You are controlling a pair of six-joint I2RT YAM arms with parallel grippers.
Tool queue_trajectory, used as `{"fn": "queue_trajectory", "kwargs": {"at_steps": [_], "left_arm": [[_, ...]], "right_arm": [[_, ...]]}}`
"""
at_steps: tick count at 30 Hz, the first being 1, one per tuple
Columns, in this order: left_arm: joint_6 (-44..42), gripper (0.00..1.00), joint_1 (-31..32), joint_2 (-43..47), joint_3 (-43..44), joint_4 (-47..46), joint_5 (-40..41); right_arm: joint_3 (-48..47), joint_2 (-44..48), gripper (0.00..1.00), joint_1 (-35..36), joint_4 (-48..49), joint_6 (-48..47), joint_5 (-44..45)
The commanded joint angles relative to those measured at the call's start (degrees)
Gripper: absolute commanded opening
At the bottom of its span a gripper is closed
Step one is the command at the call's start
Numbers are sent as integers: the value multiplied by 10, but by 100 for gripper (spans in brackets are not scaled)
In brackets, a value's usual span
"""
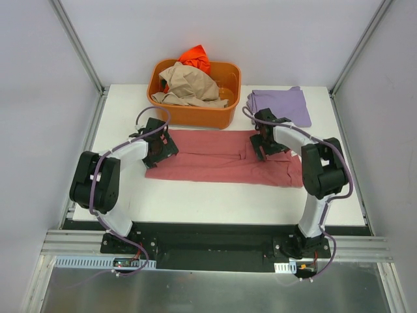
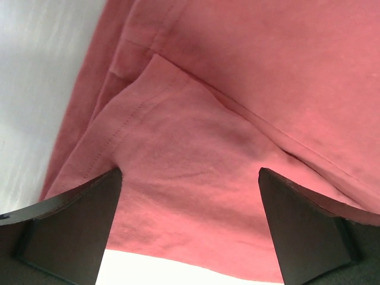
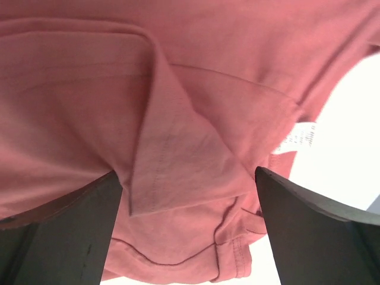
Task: Fold and stack the t-shirts
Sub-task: Fold the other side of the tshirt into a rectangle
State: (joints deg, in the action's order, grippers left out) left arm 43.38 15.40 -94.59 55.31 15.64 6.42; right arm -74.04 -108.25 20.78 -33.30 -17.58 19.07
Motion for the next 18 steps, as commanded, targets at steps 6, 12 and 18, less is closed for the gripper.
{"fn": "queue_trajectory", "kwargs": {"at_steps": [6, 12, 18], "left_arm": [[-10, 99, -5, -6, -35, -3, 14], [-10, 99, -6, 3, -51, 9, 4], [-9, 99, -6, 43, -95, 18, -36]], "right_arm": [[-96, -19, 96, -105, -3, 28, 67], [-166, -33, 96, -169, -36, 82, 66], [-132, 15, 96, -169, -41, 112, 31]]}}
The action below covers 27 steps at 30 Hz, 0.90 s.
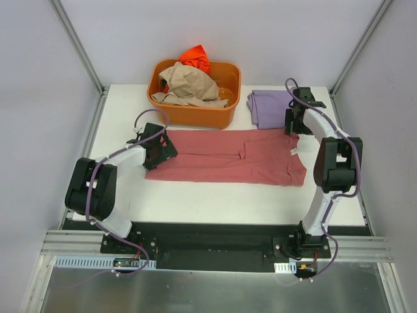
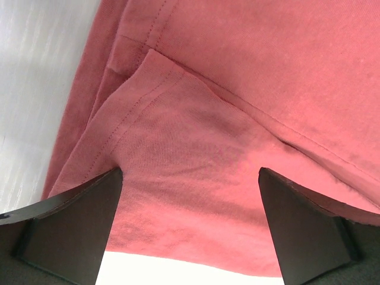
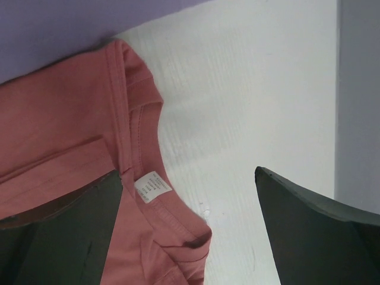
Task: Fold and stack the t-shirts
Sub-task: Fold the other side of the tshirt into a rectangle, then rotate the tshirt 90 degrees
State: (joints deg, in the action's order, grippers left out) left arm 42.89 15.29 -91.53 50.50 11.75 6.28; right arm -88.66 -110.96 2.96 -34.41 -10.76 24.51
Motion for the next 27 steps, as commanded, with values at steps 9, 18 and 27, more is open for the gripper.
{"fn": "queue_trajectory", "kwargs": {"at_steps": [9, 18, 27], "left_arm": [[8, 99, -4, 81, -130, 89, -78], [-25, 99, -1, 238, -124, 134, -117], [-75, 99, 3, 147, 19, 70, -90]], "right_arm": [[161, 151, 96, 49, -11, 122, -181], [263, 164, 96, 57, 44, 211, -216], [282, 184, 96, 56, 58, 225, -216]]}}
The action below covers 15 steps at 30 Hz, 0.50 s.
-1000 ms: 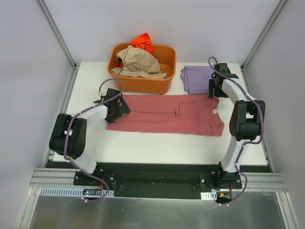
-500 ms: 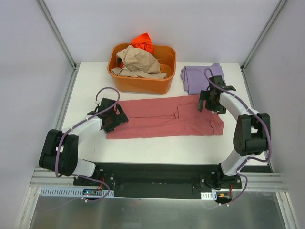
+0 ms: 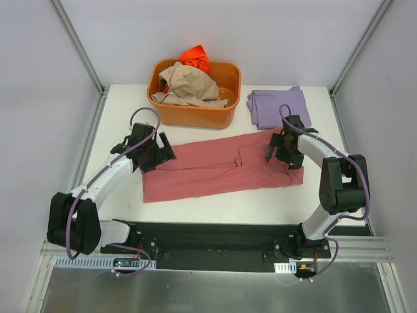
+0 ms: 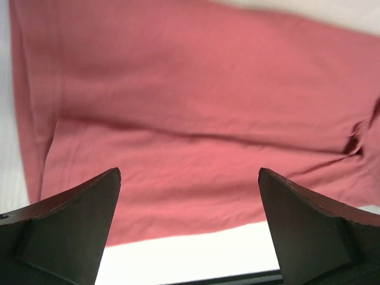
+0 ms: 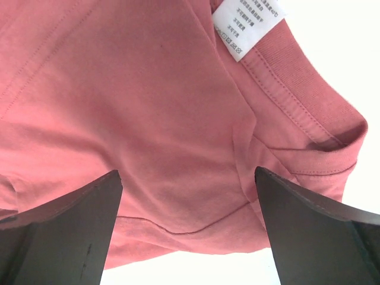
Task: Fold and stack the t-shirts
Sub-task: Rotate the tshirt 90 degrees
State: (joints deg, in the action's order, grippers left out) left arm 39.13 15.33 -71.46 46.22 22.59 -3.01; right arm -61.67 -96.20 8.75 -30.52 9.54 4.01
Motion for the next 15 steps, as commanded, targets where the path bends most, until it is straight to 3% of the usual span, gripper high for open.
{"fn": "queue_trajectory", "kwargs": {"at_steps": [1, 8, 15], "left_arm": [[-40, 99, 2, -79, 78, -48, 5], [-47, 99, 0, -263, 171, -67, -47], [-37, 99, 0, -279, 122, -67, -16]], "right_arm": [[22, 42, 96, -3, 27, 24, -15], [43, 57, 96, -8, 44, 15, -34], [-50, 30, 96, -30, 42, -47, -80]]}}
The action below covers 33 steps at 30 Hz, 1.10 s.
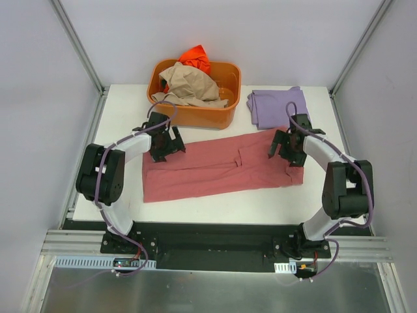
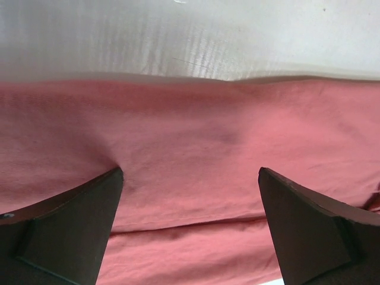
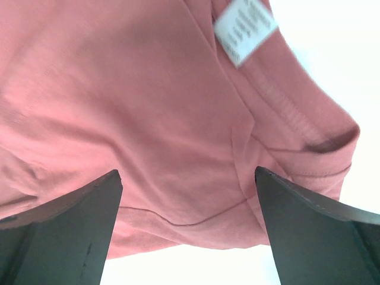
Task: Fold and stack the t-shirts
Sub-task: Rotate the tshirt 90 degrees
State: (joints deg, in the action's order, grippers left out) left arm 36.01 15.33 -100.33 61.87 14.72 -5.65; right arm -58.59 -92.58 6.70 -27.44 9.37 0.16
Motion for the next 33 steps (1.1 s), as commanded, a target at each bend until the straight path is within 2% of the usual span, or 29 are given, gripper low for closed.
{"fn": "queue_trajectory", "kwargs": {"at_steps": [1, 7, 10, 16, 21, 26, 30, 33], "left_arm": [[-4, 99, 0, 14, -42, 12, 17], [4, 99, -1, 55, -101, 18, 49], [7, 99, -1, 82, -126, 22, 35], [13, 99, -1, 127, -162, 48, 53], [13, 99, -1, 154, -152, 56, 87], [35, 99, -2, 194, -130, 88, 146], [79, 99, -13, 248, -154, 122, 208], [85, 99, -30, 274, -176, 128, 202]], "right_arm": [[-105, -22, 96, -10, 10, -63, -52], [-289, -159, 96, -10, -16, -104, -104], [-381, -228, 96, -9, -56, -101, -114], [-465, -295, 96, -1, -87, -95, -144], [-373, -218, 96, 16, -67, -76, -91], [-211, -106, 96, 38, -34, -47, -32], [-149, -55, 96, 111, -46, -52, -18], [-105, -39, 96, 166, -44, -27, -23]]}}
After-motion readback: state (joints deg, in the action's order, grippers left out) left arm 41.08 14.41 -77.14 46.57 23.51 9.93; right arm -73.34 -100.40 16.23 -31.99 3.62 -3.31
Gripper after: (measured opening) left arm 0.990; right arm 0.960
